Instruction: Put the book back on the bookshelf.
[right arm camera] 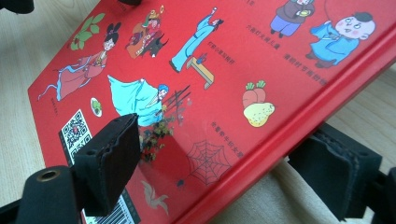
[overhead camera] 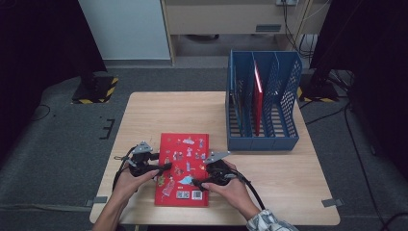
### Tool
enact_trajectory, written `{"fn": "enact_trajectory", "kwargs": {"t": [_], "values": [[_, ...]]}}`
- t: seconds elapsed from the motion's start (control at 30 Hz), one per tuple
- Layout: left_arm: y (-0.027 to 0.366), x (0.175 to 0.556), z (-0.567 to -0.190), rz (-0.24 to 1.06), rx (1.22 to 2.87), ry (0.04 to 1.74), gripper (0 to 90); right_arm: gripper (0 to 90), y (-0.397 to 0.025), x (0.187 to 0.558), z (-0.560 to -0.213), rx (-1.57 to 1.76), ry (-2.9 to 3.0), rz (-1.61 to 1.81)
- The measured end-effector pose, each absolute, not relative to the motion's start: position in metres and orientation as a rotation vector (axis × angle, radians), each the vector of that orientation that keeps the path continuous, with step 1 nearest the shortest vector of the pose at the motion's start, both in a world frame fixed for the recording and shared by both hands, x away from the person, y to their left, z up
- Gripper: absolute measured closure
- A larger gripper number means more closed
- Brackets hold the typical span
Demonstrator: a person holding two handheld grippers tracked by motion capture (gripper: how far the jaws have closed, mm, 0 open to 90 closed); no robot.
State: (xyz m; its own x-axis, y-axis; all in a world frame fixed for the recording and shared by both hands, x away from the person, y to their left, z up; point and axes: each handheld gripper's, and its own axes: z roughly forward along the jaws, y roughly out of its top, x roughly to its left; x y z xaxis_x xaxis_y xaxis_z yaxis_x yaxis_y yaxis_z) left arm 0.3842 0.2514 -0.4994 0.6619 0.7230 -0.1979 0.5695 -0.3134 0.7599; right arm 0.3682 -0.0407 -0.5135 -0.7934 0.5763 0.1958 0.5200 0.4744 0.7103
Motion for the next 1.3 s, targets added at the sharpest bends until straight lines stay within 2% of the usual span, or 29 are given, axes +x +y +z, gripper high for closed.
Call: {"fn": "enact_trajectory", "kwargs": {"t": [0.67, 1.0, 1.3], "values": [[0.252, 0.384, -0.492, 0.239, 2.019, 0.993, 31.8, 19.6, -0.042, 0.368, -0.509, 0.999, 2.609, 1.227], [0.253, 0.387, -0.478, 0.276, 2.008, 0.968, 38.5, 29.2, -0.046, 0.373, -0.495, 1.001, 2.573, 1.213], [0.250, 0.396, -0.467, 0.300, 2.020, 0.964, 43.0, 33.1, -0.048, 0.385, -0.485, 1.017, 2.564, 1.165]]}}
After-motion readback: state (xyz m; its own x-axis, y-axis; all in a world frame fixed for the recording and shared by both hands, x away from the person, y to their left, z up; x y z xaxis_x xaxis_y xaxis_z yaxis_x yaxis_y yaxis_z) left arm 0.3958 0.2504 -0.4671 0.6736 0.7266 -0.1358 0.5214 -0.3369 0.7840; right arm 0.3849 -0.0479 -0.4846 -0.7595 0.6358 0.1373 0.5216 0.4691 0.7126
